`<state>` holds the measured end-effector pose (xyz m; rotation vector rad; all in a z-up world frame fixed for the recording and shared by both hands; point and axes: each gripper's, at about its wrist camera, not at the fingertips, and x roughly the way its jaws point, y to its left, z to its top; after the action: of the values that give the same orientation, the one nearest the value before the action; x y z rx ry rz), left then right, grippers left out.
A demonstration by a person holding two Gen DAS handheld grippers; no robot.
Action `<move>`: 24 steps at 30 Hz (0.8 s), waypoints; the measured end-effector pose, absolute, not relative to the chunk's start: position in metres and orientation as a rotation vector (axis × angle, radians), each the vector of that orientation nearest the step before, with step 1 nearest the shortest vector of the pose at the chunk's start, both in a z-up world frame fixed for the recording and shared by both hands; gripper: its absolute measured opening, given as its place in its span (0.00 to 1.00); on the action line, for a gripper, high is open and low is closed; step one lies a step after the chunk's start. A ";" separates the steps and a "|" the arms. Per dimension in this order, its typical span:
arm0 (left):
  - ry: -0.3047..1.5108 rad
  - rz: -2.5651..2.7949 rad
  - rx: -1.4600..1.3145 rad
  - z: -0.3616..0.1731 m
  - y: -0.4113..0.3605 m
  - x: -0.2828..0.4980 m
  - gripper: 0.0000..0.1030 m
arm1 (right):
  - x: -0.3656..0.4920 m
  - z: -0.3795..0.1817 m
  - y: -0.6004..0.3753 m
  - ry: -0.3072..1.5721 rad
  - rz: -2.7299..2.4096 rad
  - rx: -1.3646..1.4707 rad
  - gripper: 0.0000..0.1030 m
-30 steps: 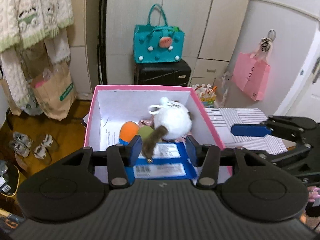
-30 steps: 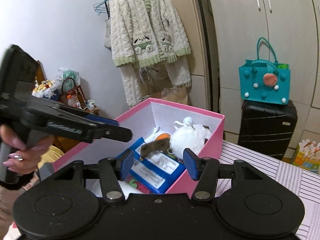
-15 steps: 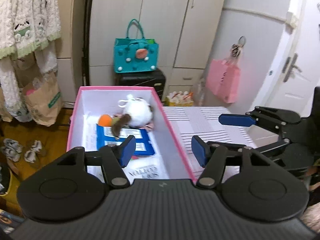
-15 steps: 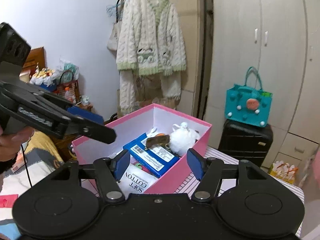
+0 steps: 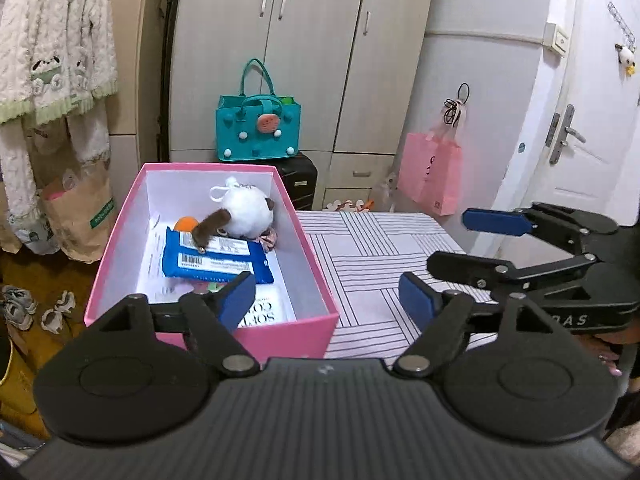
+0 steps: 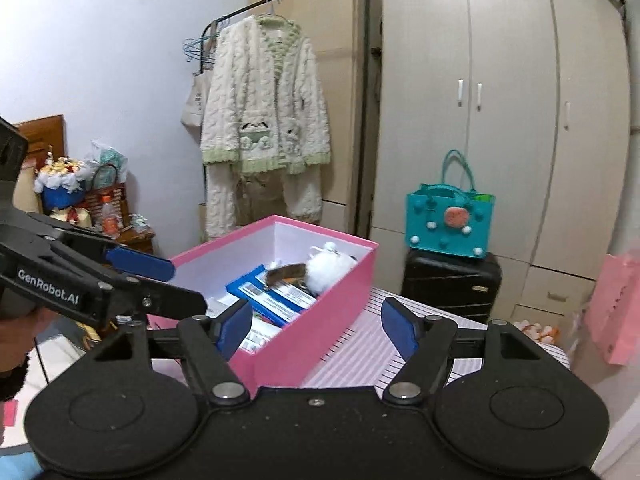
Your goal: Organize soft objects
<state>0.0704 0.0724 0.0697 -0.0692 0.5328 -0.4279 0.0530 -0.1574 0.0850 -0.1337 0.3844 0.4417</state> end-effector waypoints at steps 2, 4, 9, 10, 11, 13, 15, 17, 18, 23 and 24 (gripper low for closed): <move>0.524 -0.448 -0.060 0.067 0.066 0.062 0.83 | 0.045 0.082 -0.163 0.374 0.400 -0.148 0.78; 0.498 -0.457 -0.051 0.067 0.060 0.051 0.86 | 0.038 0.078 -0.170 0.375 0.365 -0.152 0.79; 0.441 -0.418 -0.029 0.069 0.049 0.032 0.96 | 0.028 0.077 -0.182 0.385 0.322 -0.137 0.82; 0.438 -0.411 -0.019 0.070 0.047 0.029 0.98 | 0.025 0.077 -0.183 0.386 0.313 -0.133 0.83; 0.437 -0.408 -0.014 0.070 0.045 0.028 0.99 | 0.022 0.076 -0.185 0.387 0.306 -0.128 0.85; 0.444 -0.415 -0.036 0.070 0.043 0.027 1.00 | 0.019 0.076 -0.187 0.382 0.288 -0.107 1.00; 0.471 -0.418 -0.069 0.069 0.040 0.029 1.00 | 0.016 0.075 -0.188 0.375 0.255 -0.092 1.00; 0.505 -0.399 -0.069 0.066 0.036 0.032 1.00 | 0.015 0.073 -0.185 0.417 0.195 -0.095 1.00; 0.520 -0.381 -0.067 0.065 0.034 0.033 1.00 | 0.015 0.073 -0.185 0.446 0.162 -0.096 1.00; 0.507 -0.268 -0.099 0.061 0.036 0.028 1.00 | 0.009 0.069 -0.189 0.493 0.108 -0.121 1.00; 0.490 -0.243 -0.091 0.061 0.036 0.025 1.00 | 0.007 0.068 -0.189 0.492 0.094 -0.120 1.00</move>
<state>0.0253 0.0361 0.0607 -0.0906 0.4899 -0.2429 0.0067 -0.1894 0.0680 -0.1202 0.4921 0.0943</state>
